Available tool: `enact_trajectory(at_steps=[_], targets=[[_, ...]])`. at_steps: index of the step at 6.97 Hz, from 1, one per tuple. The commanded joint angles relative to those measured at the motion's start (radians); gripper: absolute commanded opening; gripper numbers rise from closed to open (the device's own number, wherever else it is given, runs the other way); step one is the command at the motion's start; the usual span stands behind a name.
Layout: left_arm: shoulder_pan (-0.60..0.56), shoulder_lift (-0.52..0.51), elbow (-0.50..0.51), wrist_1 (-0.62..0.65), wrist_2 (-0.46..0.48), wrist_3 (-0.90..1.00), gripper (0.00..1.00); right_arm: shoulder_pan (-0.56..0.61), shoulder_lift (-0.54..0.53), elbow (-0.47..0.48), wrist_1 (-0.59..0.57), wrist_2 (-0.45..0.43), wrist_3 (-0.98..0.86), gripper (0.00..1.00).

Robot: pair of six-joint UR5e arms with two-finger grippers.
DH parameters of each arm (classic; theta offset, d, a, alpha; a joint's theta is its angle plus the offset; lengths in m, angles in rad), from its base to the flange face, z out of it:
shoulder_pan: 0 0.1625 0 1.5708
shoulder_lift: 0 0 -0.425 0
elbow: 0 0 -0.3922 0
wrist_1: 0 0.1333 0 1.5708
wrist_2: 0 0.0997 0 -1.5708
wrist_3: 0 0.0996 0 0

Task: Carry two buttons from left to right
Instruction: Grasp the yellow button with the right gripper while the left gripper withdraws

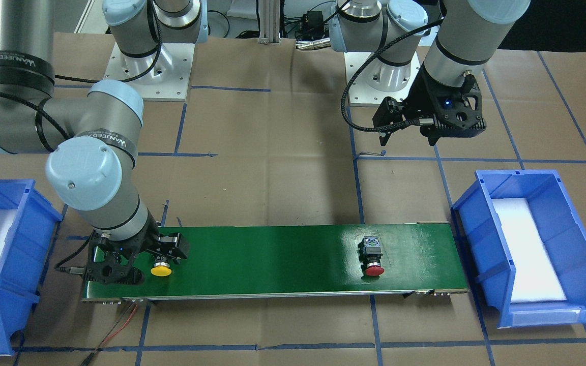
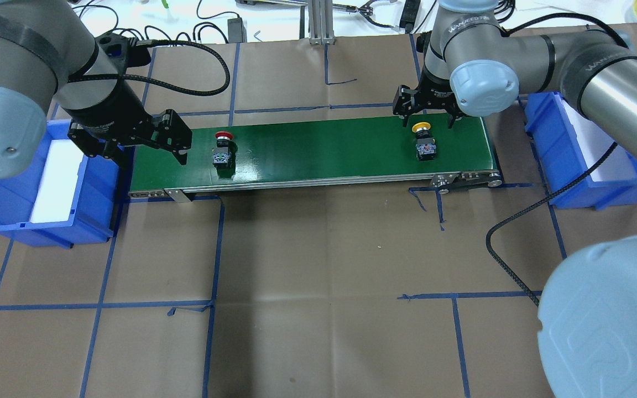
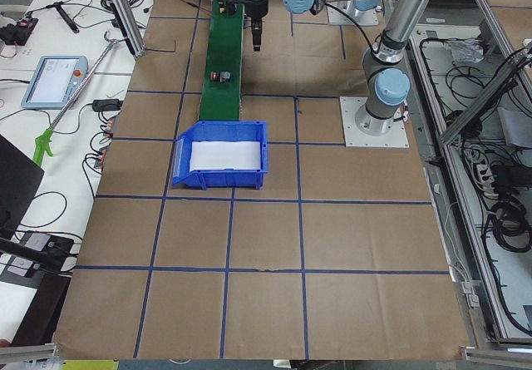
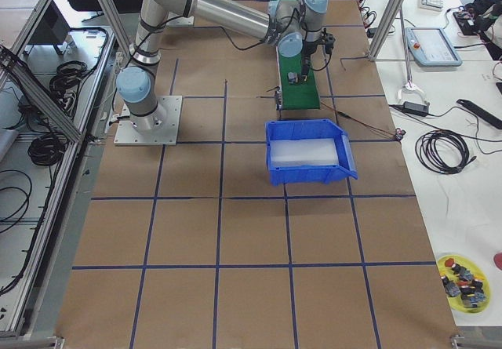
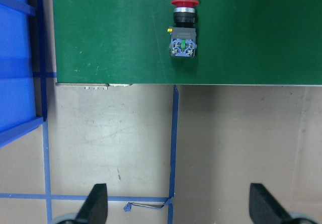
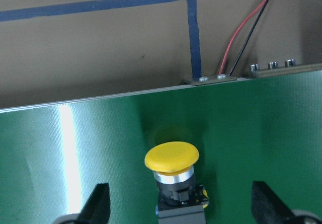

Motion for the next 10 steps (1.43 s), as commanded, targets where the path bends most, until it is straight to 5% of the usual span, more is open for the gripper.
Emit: enact_trajectory(at_steps=[1, 3, 5, 7, 10], targets=[[0.0, 0.0, 0.0, 0.0, 0.0, 0.0, 1.0, -0.03, 0.011, 0.024, 0.014, -0.004, -0.002, 0.95], [0.0, 0.0, 0.0, 0.0, 0.0, 0.0, 1.0, -0.029, 0.018, 0.032, 0.023, -0.004, -0.004, 0.72], [0.0, 0.0, 0.0, 0.0, -0.002, 0.0, 1.0, -0.03, 0.025, 0.024, 0.048, -0.001, -0.011, 0.13], [0.0, -0.002, 0.001, 0.0, -0.003, 0.0, 1.0, -0.037, 0.005, -0.004, 0.072, -0.004, -0.065, 0.06], [0.0, -0.002, 0.001, 0.0, -0.006, 0.0, 1.0, -0.159, -0.056, -0.244, 0.474, -0.016, -0.166, 0.06]])
